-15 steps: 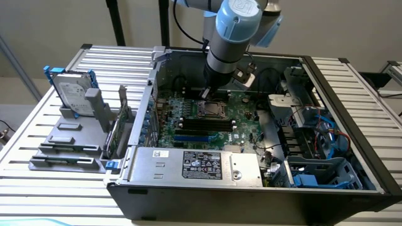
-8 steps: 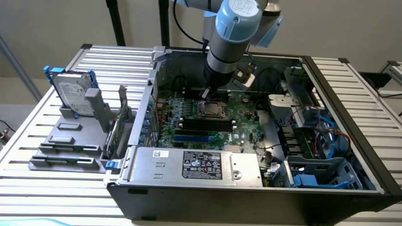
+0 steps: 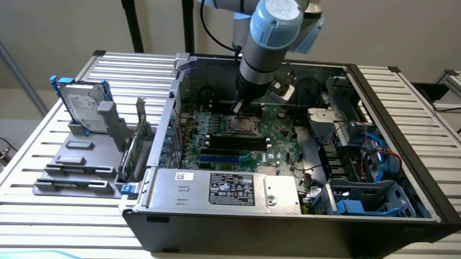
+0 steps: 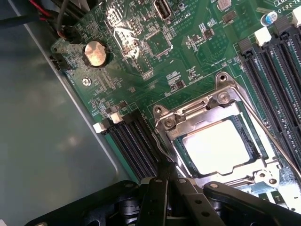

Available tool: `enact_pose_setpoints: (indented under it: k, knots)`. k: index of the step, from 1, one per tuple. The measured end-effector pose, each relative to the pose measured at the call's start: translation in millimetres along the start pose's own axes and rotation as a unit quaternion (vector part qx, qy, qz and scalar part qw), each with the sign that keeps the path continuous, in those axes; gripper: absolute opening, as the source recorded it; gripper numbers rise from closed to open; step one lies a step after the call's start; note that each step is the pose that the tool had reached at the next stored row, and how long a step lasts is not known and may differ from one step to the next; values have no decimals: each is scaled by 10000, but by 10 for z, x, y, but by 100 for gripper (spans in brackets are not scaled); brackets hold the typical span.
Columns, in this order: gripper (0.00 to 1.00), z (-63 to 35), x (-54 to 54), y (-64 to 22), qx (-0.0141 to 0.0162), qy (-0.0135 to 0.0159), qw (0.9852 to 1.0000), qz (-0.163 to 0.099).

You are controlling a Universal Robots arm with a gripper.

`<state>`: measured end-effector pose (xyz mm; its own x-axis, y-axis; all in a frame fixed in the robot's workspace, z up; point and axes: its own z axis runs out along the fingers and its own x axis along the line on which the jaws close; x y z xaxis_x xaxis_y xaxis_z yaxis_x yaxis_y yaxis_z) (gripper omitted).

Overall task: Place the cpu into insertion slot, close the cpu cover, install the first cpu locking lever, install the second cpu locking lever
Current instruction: 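Install the first cpu locking lever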

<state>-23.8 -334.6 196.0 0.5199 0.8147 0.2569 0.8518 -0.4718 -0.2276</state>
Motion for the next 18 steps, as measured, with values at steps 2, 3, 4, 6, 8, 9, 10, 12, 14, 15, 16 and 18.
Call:
enact_pose_setpoints:
  k: [2, 3, 4, 6, 8, 9, 10, 12, 14, 15, 16, 18]
  knots:
    - [11, 6, 2, 7, -1, 1, 10000, 3]
    - [11, 10, 2, 10, -1, 1, 10000, 4]
    - [11, 16, 1, 12, -1, 1, 10000, 5]
    - [11, 28, -1, 19, -1, 1, 10000, 5]
    - [11, 36, -1, 26, -1, 0, 10000, 6]
    - [11, 37, 0, 29, -2, 0, 10000, 6]
    - [11, 37, 2, 33, -2, 0, 10000, 7]
    - [11, 38, 10, 45, -2, 1, 10000, 7]
    - [11, 37, 17, 56, -1, 2, 10000, 7]
    - [11, 36, 21, 62, -1, 2, 10000, 7]
    - [11, 34, 23, 65, 0, 2, 10000, 7]
    - [11, 27, 14, 70, -3, -3, 10000, 8]
